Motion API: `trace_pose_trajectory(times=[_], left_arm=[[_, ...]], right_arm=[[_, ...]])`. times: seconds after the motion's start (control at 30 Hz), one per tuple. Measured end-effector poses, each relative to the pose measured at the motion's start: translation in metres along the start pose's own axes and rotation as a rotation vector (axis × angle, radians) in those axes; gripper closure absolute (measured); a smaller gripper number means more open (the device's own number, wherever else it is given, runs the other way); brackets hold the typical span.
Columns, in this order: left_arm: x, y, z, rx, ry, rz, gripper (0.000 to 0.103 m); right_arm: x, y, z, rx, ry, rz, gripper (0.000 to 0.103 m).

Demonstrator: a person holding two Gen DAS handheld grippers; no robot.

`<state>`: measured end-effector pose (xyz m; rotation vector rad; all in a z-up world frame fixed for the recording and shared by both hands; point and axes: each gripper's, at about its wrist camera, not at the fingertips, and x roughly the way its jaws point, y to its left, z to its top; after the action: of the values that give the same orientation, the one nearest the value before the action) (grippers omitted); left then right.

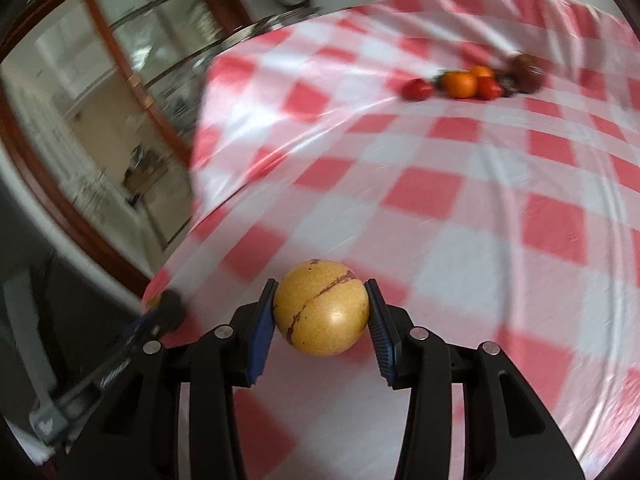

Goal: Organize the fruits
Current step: 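Carry the dark fruit and the pepino over the white box with both tools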

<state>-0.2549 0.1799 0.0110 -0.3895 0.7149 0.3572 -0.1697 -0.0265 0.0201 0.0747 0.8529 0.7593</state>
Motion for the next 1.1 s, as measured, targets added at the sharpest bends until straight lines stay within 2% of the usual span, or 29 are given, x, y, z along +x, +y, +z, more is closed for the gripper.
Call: trace_pose_trajectory(times=[0.23, 0.5, 0.63, 0.83, 1.0, 1.1], left_arm=[[-0.021, 0.033, -0.013, -0.022, -0.014, 0.028, 0.059], [-0.048, 0.068, -0.022, -0.058, -0.04, 0.058, 0.059], [-0.052, 0.091, -0.042, -0.08, -0.011, 0.092, 0.059], [-0.044, 0.136, -0.077, -0.157, 0.058, 0.167, 0.059], [-0.021, 0.164, -0.104, -0.219, 0.147, 0.218, 0.059], [-0.007, 0.175, -0.122, -0.244, 0.202, 0.251, 0.059]], right_arm=[[0.004, 0.068, -0.031, -0.198, 0.037, 0.078, 0.06], [0.009, 0.127, -0.066, -0.393, 0.081, 0.144, 0.06], [0.011, 0.153, -0.084, -0.501, 0.099, 0.174, 0.06], [0.027, 0.181, -0.117, -0.645, 0.176, 0.216, 0.06], [0.055, 0.198, -0.156, -0.793, 0.259, 0.195, 0.06], [0.079, 0.2, -0.178, -0.851, 0.34, 0.17, 0.06]])
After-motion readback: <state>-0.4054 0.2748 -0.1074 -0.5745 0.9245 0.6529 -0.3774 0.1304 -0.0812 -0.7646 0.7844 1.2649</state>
